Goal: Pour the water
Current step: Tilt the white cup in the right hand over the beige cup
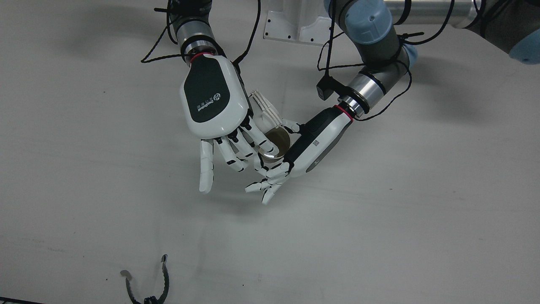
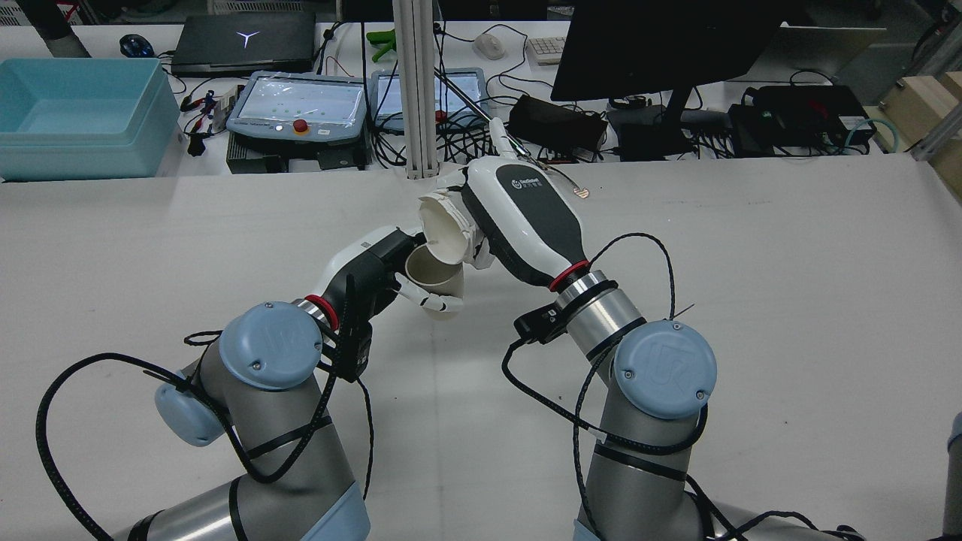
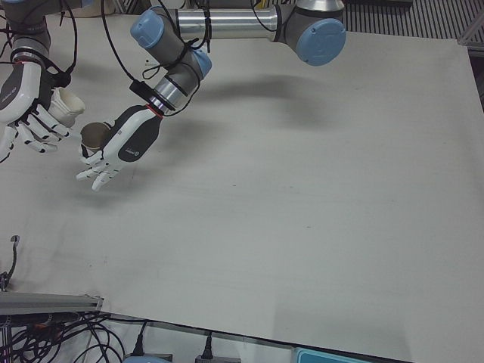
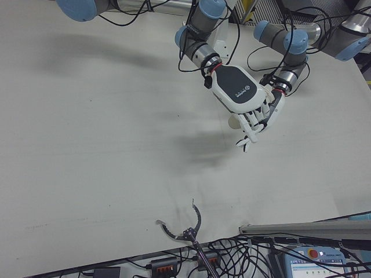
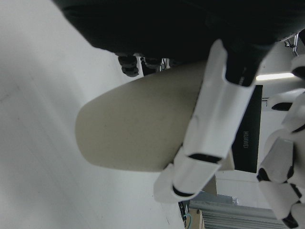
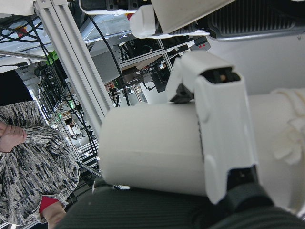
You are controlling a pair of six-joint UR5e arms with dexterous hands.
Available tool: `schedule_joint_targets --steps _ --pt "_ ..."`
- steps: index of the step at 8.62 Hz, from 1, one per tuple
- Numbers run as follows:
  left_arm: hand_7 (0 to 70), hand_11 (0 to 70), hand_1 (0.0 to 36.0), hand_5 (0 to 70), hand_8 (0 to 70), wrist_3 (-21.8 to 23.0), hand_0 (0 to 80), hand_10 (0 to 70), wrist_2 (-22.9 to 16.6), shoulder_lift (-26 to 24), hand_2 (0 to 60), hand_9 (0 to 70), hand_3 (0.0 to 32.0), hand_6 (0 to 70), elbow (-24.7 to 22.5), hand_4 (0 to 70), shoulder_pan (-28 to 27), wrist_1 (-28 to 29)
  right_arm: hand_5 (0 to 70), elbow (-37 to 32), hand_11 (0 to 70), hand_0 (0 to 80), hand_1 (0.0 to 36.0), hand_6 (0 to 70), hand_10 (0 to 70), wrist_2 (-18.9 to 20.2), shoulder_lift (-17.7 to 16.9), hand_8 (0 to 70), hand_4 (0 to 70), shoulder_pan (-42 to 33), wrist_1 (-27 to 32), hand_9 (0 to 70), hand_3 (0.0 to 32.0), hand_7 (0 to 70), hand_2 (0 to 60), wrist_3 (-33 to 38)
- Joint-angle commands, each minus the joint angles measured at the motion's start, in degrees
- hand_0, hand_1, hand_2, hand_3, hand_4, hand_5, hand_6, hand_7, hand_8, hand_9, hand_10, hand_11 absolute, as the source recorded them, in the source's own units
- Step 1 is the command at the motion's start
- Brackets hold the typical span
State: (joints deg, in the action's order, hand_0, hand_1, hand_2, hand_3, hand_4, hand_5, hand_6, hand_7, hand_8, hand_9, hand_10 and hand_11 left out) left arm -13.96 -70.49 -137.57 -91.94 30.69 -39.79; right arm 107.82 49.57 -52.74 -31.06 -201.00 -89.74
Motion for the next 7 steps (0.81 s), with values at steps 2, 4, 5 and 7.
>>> schedule_joint_targets --steps 2,4,5,7 --pt "12.8 9.3 36.0 70.0 2.4 0.16 80.0 3.4 0.09 1.07 60.0 1.1 0.0 14.6 0.01 27.7 -0.27 3.37 22.0 5.00 0.0 80.0 36.0 55.6 0.0 -0.97 -4.18 33.4 46.4 -3.46 2.17 47.2 0.0 70.0 60.0 7.67" --pt "12.9 10.8 36.0 70.0 2.7 0.51 80.0 4.4 0.00 4.32 60.0 1.1 0.0 14.9 -2.96 28.1 0.07 4.90 22.8 7.14 0.0 80.0 36.0 54.3 0.0 1.30 -10.16 34.3 38.0 -11.79 2.80 47.4 0.0 70.0 60.0 28.89" --pt "12.4 10.8 36.0 70.0 2.6 0.52 80.0 4.3 0.00 8.16 60.0 1.0 0.0 14.3 -6.20 27.7 0.16 5.33 23.4 7.05 0.0 80.0 36.0 56.2 0.0 4.45 -13.23 36.5 37.5 -16.62 2.80 50.0 0.0 70.0 60.0 40.58" --pt "10.6 10.7 36.0 70.0 2.4 0.52 80.0 4.3 0.00 19.13 60.0 0.7 0.0 13.0 -10.61 25.5 0.86 12.42 24.5 7.14 3.0 80.0 36.0 60.9 0.0 10.16 -20.44 41.3 36.1 -26.29 2.72 56.0 0.0 70.0 60.0 60.56"
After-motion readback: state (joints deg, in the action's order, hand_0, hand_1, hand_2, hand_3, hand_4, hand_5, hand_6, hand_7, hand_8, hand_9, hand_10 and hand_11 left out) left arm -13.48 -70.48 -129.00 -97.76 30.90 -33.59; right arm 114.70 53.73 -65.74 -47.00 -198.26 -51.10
